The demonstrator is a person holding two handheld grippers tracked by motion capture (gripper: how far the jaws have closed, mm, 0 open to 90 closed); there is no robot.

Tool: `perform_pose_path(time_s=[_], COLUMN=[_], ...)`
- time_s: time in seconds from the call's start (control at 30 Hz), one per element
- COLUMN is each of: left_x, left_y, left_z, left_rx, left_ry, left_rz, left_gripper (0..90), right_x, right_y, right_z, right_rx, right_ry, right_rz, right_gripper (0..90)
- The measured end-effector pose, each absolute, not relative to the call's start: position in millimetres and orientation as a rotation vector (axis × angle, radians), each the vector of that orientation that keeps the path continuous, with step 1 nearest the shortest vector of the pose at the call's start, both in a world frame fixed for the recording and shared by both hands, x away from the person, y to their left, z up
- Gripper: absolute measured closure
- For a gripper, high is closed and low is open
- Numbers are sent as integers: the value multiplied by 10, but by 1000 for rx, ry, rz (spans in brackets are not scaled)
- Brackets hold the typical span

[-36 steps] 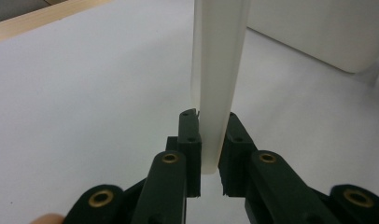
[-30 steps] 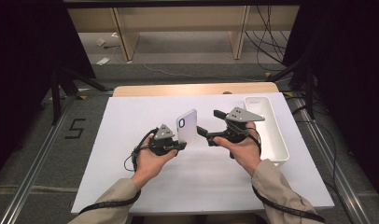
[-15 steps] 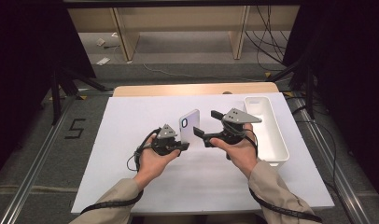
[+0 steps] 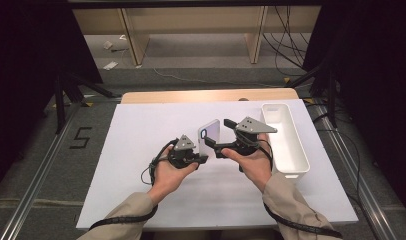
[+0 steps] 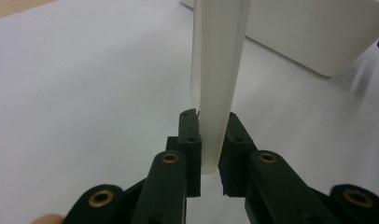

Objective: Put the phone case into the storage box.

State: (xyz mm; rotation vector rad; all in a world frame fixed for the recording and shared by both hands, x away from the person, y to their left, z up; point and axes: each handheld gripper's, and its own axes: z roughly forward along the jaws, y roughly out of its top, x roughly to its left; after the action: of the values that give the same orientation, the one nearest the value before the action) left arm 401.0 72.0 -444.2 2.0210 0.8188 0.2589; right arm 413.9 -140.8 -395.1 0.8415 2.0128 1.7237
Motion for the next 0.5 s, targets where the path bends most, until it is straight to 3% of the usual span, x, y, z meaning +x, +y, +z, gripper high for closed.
perform_pose_path(time_s=[0.5], left_x=[3976], left_y=[596], left_z=[-4460], left_rx=[2028], left_ry=[814], left_rz=[259], left_gripper=[805], right_x=[4134], right_y=[-1363], right_z=[-3976], right_rx=[875], right_ry=[1984], right_rz=[1702], right_gripper=[93])
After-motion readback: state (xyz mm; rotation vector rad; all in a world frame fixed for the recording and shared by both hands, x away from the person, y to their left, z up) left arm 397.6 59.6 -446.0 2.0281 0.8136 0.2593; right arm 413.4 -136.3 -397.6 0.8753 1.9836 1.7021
